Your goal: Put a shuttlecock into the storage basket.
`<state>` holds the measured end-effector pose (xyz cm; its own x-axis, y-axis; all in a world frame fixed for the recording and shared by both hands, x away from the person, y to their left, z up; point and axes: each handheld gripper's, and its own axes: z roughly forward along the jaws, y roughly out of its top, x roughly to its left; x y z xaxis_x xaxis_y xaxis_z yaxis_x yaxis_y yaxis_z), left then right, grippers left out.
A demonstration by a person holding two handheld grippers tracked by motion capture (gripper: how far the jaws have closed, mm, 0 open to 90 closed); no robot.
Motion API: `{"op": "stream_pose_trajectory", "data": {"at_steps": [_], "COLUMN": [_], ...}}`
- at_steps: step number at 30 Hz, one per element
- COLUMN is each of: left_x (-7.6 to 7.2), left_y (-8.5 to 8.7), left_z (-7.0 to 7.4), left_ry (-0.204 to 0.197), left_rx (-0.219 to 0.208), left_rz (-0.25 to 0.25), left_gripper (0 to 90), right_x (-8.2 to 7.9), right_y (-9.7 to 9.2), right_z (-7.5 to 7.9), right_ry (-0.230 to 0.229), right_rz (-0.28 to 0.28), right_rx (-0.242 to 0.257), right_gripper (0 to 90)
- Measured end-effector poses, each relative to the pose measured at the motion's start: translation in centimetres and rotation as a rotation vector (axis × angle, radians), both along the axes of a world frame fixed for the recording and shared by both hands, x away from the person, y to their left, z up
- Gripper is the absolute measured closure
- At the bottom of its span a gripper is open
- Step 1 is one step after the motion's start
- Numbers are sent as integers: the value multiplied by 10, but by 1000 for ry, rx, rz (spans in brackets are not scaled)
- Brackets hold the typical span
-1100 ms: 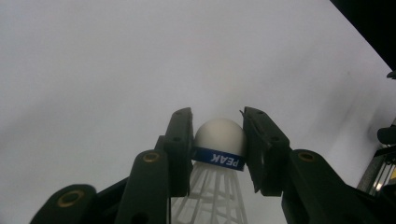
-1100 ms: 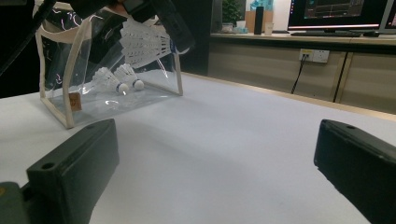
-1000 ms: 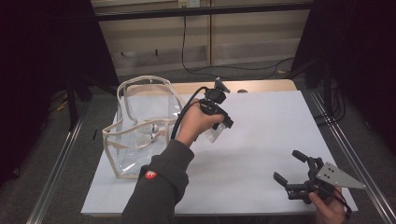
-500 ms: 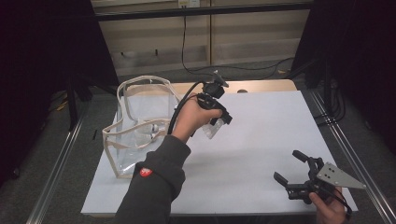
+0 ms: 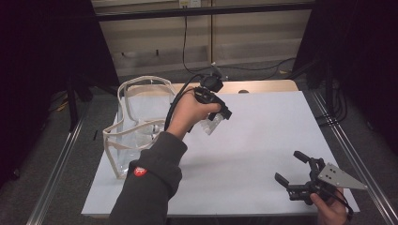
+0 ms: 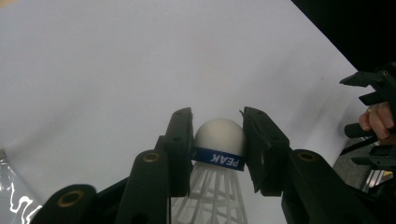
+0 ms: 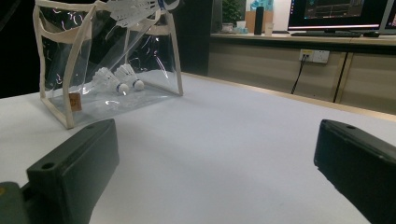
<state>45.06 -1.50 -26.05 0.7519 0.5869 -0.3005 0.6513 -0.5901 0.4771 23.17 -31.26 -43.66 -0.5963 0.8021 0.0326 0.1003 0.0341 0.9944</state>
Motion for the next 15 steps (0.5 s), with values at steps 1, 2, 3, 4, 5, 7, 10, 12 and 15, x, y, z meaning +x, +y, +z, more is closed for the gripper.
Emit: {"op": "stream_pose_trajectory", "data": {"at_steps": [1, 2, 3, 4, 5, 7, 10, 12, 15], "left_x": [0, 1, 1, 1, 1, 1, 0, 0, 1], "left_y": [1, 2, 3, 4, 5, 7, 8, 9, 11], "left_z": [1, 2, 3, 4, 5, 7, 8, 9, 11], "left_ry": [-4, -2, -1, -5, -3, -1, 1, 1, 5], "left_rx": [0, -1, -7, -4, -6, -6, -4, -9, -12], "left_rz": [7, 2, 6, 6, 12, 4, 6, 10, 9], "left_gripper": [644, 643, 644, 644, 643, 644, 644, 644, 644], "right_x": [0, 0, 0, 0, 0, 0, 0, 0, 0], "right_y": [0, 0, 1, 1, 1, 1, 1, 1, 1], "right_z": [0, 0, 0, 0, 0, 0, 0, 0, 0], "right_ry": [1, 2, 2, 0, 0, -1, 2, 0, 1], "right_rz": [0, -1, 0, 0, -1, 0, -2, -1, 0], "right_rx": [0, -1, 5, 3, 2, 4, 4, 3, -2], "right_gripper": [0, 0, 0, 0, 0, 0, 0, 0, 0]}}
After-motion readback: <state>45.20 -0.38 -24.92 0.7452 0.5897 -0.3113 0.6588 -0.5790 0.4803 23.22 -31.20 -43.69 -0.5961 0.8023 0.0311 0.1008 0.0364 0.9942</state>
